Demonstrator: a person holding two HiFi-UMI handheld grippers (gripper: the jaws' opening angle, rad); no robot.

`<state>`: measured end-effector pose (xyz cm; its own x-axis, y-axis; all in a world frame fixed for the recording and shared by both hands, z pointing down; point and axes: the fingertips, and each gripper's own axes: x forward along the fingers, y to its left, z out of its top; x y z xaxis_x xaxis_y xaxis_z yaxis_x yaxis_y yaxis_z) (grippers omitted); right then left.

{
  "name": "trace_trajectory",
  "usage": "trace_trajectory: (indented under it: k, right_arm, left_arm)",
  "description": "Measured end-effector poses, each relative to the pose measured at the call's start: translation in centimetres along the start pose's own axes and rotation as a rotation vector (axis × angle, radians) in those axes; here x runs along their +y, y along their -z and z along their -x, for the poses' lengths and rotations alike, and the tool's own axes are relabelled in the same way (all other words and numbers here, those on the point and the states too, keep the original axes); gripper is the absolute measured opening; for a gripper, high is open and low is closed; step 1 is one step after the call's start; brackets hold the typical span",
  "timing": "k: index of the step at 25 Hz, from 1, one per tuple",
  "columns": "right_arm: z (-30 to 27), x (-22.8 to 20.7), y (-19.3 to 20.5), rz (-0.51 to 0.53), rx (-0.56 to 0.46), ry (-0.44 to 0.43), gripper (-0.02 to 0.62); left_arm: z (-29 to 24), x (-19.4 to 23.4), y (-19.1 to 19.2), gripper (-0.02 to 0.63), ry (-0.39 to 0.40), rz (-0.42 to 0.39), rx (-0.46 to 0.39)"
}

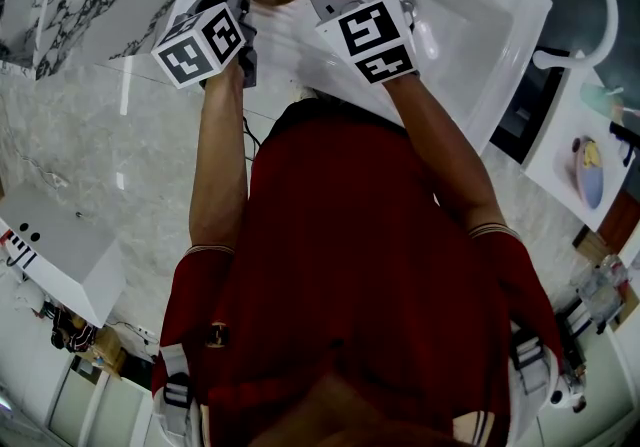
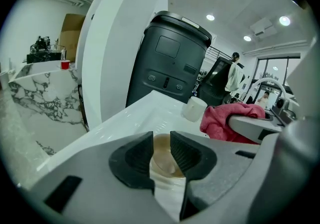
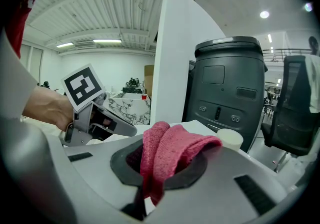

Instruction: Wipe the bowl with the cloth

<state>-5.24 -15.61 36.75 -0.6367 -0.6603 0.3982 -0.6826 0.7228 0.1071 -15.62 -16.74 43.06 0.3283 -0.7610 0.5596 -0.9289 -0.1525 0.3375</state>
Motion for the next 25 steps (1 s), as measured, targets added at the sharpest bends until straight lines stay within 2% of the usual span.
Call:
trace_trajectory:
  k: [8, 17, 25]
  right_arm:
    - [1.0, 0.3, -0.7, -0.003, -0.024, 0.003, 0.029]
    - [2.5, 0.6, -1.6, -0.004, -0.061, 0.007, 0.029]
    - [4.1, 0.9, -2.4, -0.018, -0.112, 0.005, 0.029]
  left_arm:
    - [2.0, -1.7, -1.7, 0.098, 0.031, -0.081, -0.109]
    - [4.6, -4.1, -3.3, 0.046, 0.078, -0.165, -0.243]
    - [6.6, -6.1, -3.9, 0.012, 0.104, -0.241, -0.329]
